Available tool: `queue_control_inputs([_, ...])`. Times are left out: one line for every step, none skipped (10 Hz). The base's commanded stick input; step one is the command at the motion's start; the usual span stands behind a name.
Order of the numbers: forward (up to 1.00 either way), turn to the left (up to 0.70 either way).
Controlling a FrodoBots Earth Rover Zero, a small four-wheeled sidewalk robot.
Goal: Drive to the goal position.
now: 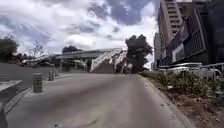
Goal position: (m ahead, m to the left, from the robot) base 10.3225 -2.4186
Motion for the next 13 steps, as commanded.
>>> queue_control_inputs([0.0,0.0])
queue_control_inputs([0.0,0.0])
queue_control_inputs([0.0,0.0])
queue_control_inputs([0.0,0.0])
queue_control_inputs([0.04,0.0])
queue_control_inputs([0.45,0.0])
queue_control_inputs([0.45,0.0])
queue_control_inputs([0.45,0.0])
queue_control_inputs([0.45,0.0])
queue_control_inputs([0.45,0.0])
queue_control_inputs([0.45,0.0])
queue_control_inputs([0.45,0.0])
queue_control_inputs([0.45,0.0])
